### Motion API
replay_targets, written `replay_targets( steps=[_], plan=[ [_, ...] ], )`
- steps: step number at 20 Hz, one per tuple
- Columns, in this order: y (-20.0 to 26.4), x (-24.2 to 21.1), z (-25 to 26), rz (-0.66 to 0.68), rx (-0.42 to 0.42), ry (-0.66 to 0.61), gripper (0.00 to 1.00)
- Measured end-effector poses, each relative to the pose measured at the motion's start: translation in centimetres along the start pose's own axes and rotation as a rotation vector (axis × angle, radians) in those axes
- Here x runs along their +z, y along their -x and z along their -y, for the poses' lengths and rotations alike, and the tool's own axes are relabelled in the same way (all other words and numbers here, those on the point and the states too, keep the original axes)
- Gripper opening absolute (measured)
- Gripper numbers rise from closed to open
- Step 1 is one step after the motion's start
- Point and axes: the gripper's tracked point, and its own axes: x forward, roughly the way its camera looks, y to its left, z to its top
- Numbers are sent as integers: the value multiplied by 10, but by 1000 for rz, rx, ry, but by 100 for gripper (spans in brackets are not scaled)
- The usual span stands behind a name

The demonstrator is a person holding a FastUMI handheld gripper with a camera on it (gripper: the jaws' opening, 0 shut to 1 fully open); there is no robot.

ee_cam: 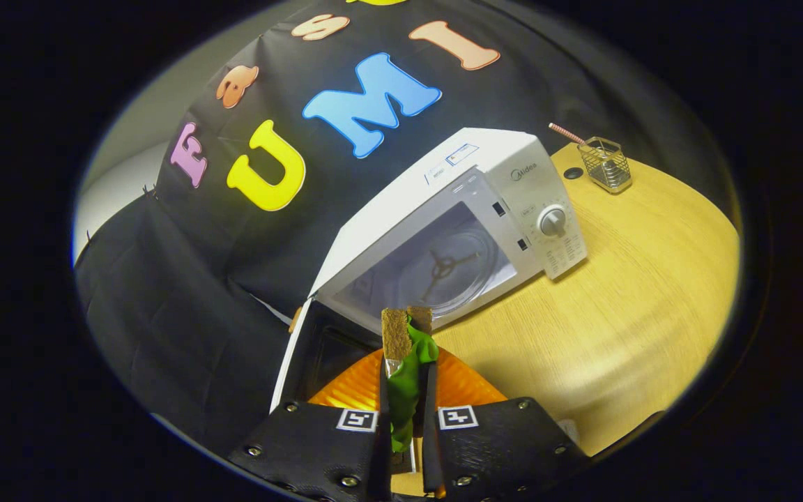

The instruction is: Open the microwave, put the food inside, and close the microwave door.

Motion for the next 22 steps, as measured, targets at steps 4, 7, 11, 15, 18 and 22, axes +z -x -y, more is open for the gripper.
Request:
replay_targets(
  steps=[4,7,11,15,18,22],
  plan=[
    [-37,8,-3,57,-6,-52,17],
    [-62,15,-6,108,4,-87,17],
    [-92,27,-3,176,-14,-112,17],
    [-122,41,-1,261,-2,-164,17],
    [-149,47,10,321,-15,-212,17],
    [-182,49,15,370,12,-296,17]
  ],
)
